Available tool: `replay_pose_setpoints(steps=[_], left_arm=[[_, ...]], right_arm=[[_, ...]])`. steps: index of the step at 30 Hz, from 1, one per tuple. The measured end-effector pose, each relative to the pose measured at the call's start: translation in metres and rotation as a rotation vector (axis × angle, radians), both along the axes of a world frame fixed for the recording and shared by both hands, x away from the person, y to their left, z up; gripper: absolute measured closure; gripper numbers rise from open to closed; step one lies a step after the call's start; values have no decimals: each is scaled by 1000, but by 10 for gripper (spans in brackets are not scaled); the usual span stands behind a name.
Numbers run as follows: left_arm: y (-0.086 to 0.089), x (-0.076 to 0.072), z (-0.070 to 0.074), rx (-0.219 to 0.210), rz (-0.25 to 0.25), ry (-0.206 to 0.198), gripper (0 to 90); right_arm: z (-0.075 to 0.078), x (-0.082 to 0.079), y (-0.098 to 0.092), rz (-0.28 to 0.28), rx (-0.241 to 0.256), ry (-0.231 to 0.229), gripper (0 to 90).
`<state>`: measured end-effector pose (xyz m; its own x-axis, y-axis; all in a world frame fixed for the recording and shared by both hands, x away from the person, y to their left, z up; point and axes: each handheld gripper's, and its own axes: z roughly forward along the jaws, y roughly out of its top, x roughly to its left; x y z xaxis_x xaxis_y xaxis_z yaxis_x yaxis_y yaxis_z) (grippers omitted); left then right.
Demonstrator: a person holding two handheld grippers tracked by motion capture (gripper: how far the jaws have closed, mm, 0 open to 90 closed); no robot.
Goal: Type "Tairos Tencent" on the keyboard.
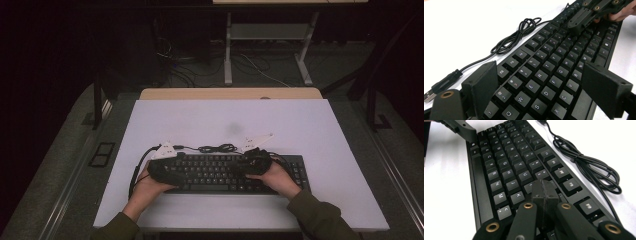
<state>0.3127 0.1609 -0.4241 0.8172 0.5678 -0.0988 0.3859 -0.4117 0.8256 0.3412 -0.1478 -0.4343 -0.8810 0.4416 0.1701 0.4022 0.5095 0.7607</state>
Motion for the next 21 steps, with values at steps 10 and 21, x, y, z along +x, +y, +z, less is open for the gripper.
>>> replay_pose_setpoints(steps=[10,21], left_arm=[[0,0,0,0,0,-2,137],[0,0,0,1,0,-2,138]], right_arm=[[-3,-1,5,11,-19,3,889],[-5,-1,6,11,-32,7,889]])
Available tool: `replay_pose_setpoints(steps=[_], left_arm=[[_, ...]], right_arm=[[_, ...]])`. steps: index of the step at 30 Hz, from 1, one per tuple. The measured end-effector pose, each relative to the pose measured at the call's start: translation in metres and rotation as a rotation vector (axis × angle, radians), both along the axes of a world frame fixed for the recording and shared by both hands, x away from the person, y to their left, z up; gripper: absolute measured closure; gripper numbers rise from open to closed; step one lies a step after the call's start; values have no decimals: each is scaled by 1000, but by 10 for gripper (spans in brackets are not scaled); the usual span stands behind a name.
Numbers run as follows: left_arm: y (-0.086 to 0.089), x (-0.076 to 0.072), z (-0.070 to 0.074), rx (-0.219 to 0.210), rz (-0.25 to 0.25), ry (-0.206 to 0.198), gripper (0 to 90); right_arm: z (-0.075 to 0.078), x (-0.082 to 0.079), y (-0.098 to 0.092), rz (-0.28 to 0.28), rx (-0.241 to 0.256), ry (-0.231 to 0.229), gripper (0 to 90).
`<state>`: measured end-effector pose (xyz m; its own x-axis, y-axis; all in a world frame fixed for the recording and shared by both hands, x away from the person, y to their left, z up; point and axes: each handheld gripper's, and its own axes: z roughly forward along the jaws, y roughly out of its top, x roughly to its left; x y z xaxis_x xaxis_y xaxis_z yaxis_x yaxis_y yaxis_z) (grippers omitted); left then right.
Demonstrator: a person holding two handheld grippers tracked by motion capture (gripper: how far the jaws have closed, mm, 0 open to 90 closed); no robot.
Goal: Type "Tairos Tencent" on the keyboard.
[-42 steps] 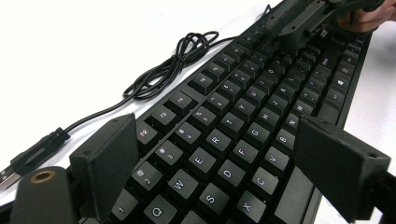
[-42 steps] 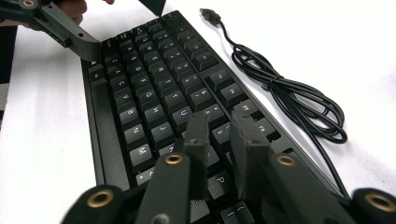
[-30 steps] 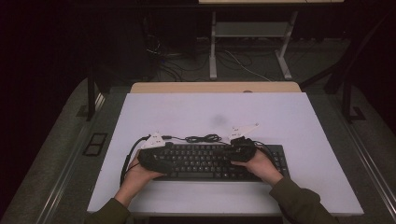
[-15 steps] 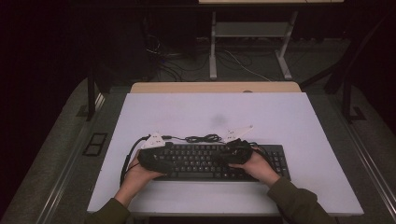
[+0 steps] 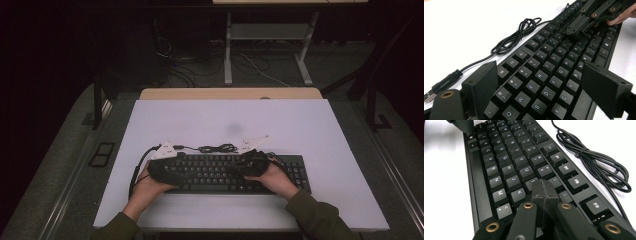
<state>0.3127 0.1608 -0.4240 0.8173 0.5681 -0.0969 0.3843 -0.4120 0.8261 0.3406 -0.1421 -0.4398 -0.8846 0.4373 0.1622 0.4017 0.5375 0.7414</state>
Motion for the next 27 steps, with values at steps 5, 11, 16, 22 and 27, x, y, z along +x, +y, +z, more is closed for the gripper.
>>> replay_pose_setpoints(steps=[5,11,16,22,27], left_arm=[[0,0,0,2,0,0,139],[0,0,0,0,0,-1,139],[0,0,0,0,0,-1,139],[0,0,0,0,1,-1,140],[0,0,0,2,0,-2,141]], right_arm=[[0,0,0,0,4,5,889],[3,0,-1,-5,7,-6,888],[8,1,-5,-15,24,-11,866],[13,2,-10,-29,54,-18,766],[14,3,-14,-40,66,-15,645]])
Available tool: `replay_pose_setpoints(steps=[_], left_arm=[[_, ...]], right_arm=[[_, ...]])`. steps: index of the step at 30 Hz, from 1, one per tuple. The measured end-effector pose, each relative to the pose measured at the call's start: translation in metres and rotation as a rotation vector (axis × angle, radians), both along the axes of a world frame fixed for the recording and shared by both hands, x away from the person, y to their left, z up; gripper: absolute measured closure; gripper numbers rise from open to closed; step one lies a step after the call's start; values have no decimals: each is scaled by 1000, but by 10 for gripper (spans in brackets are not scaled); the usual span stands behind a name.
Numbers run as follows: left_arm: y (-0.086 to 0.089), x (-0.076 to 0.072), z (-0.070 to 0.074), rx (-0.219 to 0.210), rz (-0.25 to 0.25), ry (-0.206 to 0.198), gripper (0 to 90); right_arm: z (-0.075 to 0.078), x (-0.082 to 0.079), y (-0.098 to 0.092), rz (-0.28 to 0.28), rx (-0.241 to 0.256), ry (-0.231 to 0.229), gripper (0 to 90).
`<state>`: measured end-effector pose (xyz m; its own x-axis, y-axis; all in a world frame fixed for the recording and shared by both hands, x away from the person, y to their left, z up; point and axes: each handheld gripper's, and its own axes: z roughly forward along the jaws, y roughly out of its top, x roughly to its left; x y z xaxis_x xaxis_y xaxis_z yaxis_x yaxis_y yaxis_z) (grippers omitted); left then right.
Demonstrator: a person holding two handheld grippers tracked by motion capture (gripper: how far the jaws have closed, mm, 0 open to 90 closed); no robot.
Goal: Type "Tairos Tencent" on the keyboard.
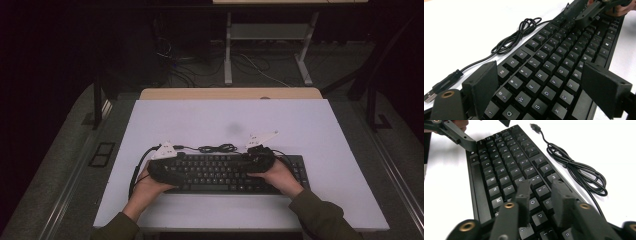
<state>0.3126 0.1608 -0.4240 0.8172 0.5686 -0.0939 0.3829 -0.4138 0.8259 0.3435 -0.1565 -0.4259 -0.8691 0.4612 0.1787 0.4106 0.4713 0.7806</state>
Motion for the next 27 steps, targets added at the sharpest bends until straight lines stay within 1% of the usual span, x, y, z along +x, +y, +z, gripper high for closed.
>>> replay_pose_setpoints(steps=[3,5,7,9,20,27], left_arm=[[0,0,0,0,0,0,141],[0,0,0,1,-1,-1,142],[1,0,0,1,-1,-1,142],[1,0,0,1,0,-1,142],[4,-2,2,0,3,-3,158],[10,-4,3,0,-2,-8,229]], right_arm=[[0,-1,-1,-14,2,-10,502],[-1,0,0,-7,5,-6,413],[-2,0,0,-16,5,-15,350],[-2,1,0,-27,10,-16,313],[-1,1,-3,-40,20,-20,304],[-1,1,-3,-42,21,-23,304]])
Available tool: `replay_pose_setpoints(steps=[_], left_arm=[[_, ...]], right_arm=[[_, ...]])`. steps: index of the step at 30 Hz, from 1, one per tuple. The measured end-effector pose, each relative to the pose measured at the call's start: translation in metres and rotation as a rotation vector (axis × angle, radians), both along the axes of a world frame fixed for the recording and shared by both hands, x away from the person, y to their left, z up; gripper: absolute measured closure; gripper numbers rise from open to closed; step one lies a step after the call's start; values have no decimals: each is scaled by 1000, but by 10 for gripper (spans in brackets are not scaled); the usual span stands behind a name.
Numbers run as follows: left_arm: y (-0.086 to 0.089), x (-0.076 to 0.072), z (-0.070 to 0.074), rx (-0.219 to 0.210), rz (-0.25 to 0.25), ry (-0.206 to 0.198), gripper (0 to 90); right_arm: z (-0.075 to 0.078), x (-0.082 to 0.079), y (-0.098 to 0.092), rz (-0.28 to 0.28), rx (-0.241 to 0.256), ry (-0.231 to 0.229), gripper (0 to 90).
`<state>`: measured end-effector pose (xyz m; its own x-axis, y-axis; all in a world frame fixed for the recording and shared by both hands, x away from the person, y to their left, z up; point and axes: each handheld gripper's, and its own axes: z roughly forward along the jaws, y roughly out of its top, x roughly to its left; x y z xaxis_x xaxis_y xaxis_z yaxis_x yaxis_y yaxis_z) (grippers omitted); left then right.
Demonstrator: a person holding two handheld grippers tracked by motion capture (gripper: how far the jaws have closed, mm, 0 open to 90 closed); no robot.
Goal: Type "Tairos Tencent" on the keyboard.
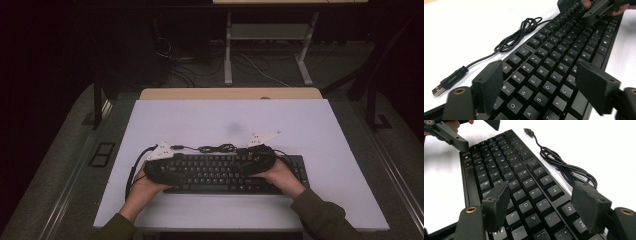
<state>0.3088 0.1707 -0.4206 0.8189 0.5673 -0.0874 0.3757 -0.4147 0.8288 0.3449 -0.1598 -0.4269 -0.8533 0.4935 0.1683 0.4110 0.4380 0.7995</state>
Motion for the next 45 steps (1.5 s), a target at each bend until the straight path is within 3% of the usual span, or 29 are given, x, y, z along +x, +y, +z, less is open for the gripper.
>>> replay_pose_setpoints(steps=[10,18,24,45], left_arm=[[8,-1,0,-16,-16,26,447],[10,0,-1,-20,-26,44,686],[9,-1,0,7,-42,52,884],[2,1,-8,48,-58,83,892]], right_arm=[[0,0,-1,-4,1,0,303],[0,0,-1,-5,0,1,303],[0,0,-1,-5,0,0,303],[0,0,-1,-9,0,1,303]])
